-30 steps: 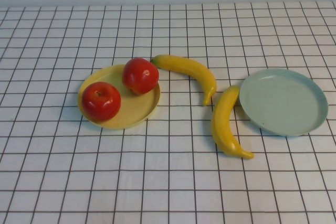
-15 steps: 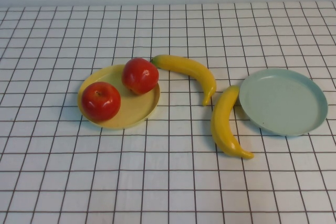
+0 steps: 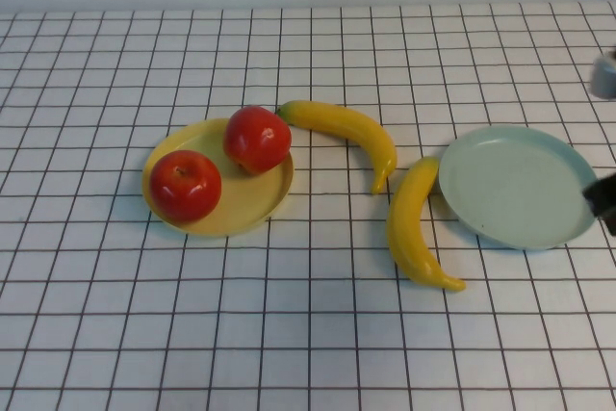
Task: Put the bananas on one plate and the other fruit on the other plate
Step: Put another type of fruit in the right plate
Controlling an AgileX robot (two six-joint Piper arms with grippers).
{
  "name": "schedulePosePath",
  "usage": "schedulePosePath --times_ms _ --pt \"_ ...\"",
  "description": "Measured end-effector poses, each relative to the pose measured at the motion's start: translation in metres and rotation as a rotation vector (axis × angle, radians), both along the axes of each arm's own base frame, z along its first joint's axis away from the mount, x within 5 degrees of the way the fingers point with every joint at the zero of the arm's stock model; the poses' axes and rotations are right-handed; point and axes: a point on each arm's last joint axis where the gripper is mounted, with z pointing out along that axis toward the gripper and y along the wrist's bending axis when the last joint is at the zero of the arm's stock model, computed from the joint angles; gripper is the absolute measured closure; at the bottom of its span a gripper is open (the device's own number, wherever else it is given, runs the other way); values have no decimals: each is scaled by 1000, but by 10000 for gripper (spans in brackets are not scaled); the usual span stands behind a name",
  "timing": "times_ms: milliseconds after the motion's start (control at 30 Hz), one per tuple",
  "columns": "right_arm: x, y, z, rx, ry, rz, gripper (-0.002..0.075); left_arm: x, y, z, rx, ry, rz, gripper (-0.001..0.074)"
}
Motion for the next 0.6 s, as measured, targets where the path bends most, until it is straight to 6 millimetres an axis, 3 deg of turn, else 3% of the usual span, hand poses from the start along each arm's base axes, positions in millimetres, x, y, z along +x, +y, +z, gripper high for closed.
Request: schedulePosePath --times_ms 133,333,467,600 --pt "48 33 -4 -33 25 76 742 0 0 0 0 0 0 737" --pt "106 69 -23 81 91 85 697 0 0 0 0 0 0 737" --pt "128 95 -45 97 134 120 507 0 0 0 0 0 0 737" --pt "132 122 -68 4 150 196 288 0 0 0 0 1 0 737"
